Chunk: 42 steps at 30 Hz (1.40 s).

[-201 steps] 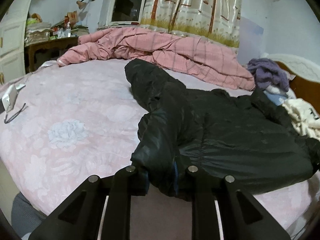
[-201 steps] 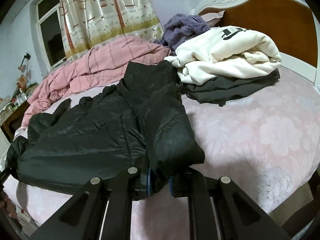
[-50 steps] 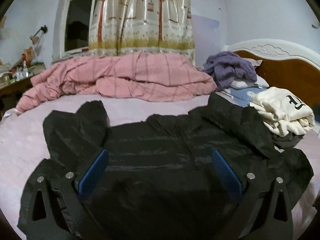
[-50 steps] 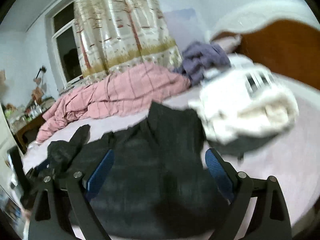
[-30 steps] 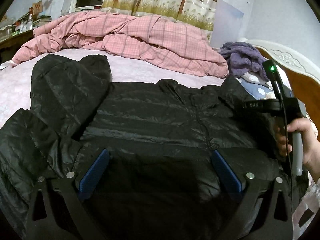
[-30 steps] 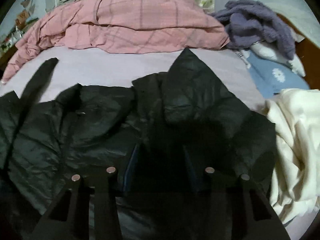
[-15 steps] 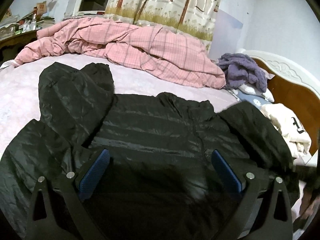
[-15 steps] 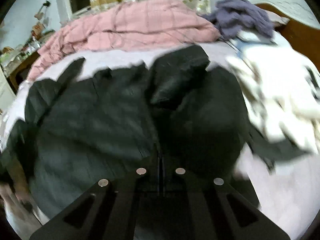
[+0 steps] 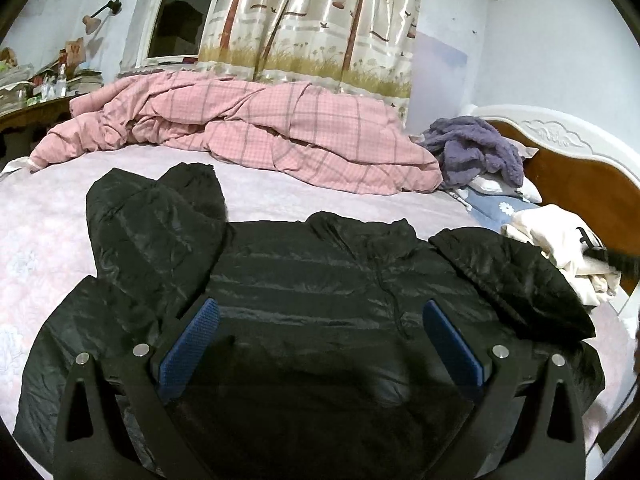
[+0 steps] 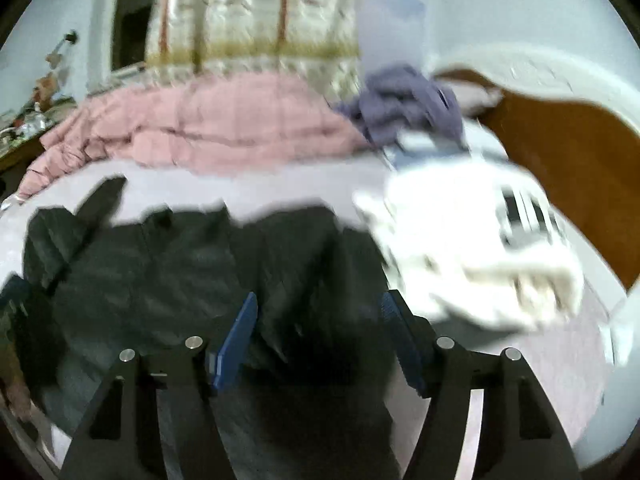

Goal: Fold large clothes

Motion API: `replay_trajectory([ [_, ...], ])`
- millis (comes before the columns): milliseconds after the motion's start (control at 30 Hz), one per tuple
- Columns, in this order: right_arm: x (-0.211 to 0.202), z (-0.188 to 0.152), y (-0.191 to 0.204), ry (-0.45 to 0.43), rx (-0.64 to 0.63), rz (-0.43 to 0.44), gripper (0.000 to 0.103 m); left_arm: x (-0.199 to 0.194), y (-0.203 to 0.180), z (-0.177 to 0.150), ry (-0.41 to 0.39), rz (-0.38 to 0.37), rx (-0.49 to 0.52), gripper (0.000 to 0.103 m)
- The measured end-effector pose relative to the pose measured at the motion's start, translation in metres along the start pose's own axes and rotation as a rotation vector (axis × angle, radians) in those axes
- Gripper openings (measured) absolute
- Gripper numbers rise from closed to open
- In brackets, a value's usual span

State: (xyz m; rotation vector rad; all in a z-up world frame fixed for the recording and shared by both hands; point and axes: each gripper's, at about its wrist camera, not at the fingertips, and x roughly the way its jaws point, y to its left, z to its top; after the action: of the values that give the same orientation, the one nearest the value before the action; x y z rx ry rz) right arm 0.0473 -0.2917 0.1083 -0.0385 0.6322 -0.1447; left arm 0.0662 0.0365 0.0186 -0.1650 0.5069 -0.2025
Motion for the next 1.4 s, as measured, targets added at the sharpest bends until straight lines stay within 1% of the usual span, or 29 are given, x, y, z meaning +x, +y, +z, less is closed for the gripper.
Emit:
replay_trajectory([
  [33,0.003,0.014,0.010,-0.011,0.000,0.046,0.066,0.000,0.000,0.000,-0.001,0.002,-0.001,0.101],
  [100,0.019,0.035,0.027,0.013,-0.001,0.119,0.066,0.001,-0.001,0.000,-0.001,0.012,0.000,0.101],
  [167,0.049,0.051,0.045,0.080,-0.003,0.185,0.066,0.003,0.002,0.001,-0.001,0.020,-0.007,0.101],
  [233,0.087,0.062,0.058,0.165,0.018,0.208,0.066,0.004,0.007,0.002,-0.001,0.023,-0.023,0.102],
  [267,0.110,0.065,0.065,0.220,0.023,0.204,0.066,0.004,0.010,0.003,-0.001,0.023,-0.035,0.102],
  [300,0.136,0.067,0.071,0.265,0.017,0.180,0.066,0.005,0.014,0.004,0.000,0.024,-0.046,0.101],
  [333,0.162,0.067,0.075,0.307,0.001,0.129,0.066,0.007,0.017,0.004,0.002,0.026,-0.056,0.101],
  [400,0.200,0.067,0.080,0.379,-0.041,0.056,0.066,0.009,0.025,0.005,0.009,0.029,-0.079,0.101],
  [467,0.232,0.057,0.075,0.453,-0.070,-0.001,0.065,0.010,0.031,0.007,0.014,0.019,-0.096,0.101],
  [500,0.241,0.053,0.072,0.469,-0.070,-0.021,0.048,0.009,0.033,0.008,0.015,0.012,-0.098,0.101],
  [533,0.245,0.048,0.068,0.478,-0.068,-0.032,0.035,0.007,0.035,0.009,0.014,0.004,-0.096,0.101],
  [567,0.245,0.046,0.065,0.476,-0.068,-0.031,0.017,0.006,0.038,0.011,0.012,-0.013,-0.085,0.101],
  [600,0.242,0.046,0.063,0.459,-0.069,-0.034,0.005,0.004,0.041,0.014,0.007,-0.019,-0.068,0.101],
  [633,0.236,0.046,0.060,0.427,-0.070,-0.043,0.005,0.001,0.046,0.018,-0.014,0.006,-0.057,0.099],
  [700,0.205,0.050,0.059,0.260,-0.109,-0.084,0.005,-0.010,0.065,0.029,-0.067,0.090,-0.075,0.099],
  [733,0.182,0.054,0.062,0.157,-0.146,-0.075,0.005,-0.016,0.075,0.034,-0.086,0.104,-0.101,0.099],
  [767,0.167,0.057,0.064,0.108,-0.157,-0.035,0.005,-0.022,0.089,0.038,-0.103,0.108,-0.141,0.099],
  [800,0.149,0.062,0.068,0.072,-0.155,0.033,0.005,-0.027,0.102,0.041,-0.116,0.114,-0.188,0.099],
  [833,0.138,0.066,0.072,0.059,-0.148,0.078,0.005,-0.031,0.114,0.043,-0.125,0.120,-0.230,0.099],
  [900,0.112,0.076,0.087,0.028,-0.131,0.206,0.005,-0.039,0.137,0.043,-0.135,0.117,-0.310,0.099],
  [933,0.099,0.081,0.101,0.019,-0.132,0.277,0.005,-0.042,0.148,0.041,-0.136,0.100,-0.355,0.099],
  [1000,0.088,0.087,0.128,0.018,-0.149,0.372,0.005,-0.046,0.163,0.037,-0.132,0.054,-0.412,0.099],
  [1033,0.081,0.089,0.147,0.017,-0.170,0.420,0.005,-0.047,0.169,0.035,-0.130,0.055,-0.423,0.098],
  [1100,0.075,0.086,0.180,0.018,-0.195,0.474,0.005,-0.051,0.175,0.034,-0.125,0.108,-0.420,0.097],
  [1200,0.076,0.075,0.228,0.046,-0.230,0.552,0.005,-0.058,0.176,0.035,-0.137,0.130,-0.396,0.097],
  [1267,0.080,0.064,0.255,0.065,-0.276,0.531,0.005,-0.063,0.176,0.037,-0.153,0.150,-0.372,0.097],
  [1333,0.093,0.052,0.278,0.103,-0.328,0.482,0.005,-0.063,0.177,0.039,-0.162,0.173,-0.359,0.097],
  [1367,0.102,0.045,0.288,0.140,-0.350,0.455,0.007,-0.064,0.179,0.039,-0.162,0.177,-0.362,0.097],
  [1400,0.113,0.037,0.296,0.191,-0.368,0.435,0.013,-0.063,0.183,0.039,-0.160,0.174,-0.371,0.097],
])
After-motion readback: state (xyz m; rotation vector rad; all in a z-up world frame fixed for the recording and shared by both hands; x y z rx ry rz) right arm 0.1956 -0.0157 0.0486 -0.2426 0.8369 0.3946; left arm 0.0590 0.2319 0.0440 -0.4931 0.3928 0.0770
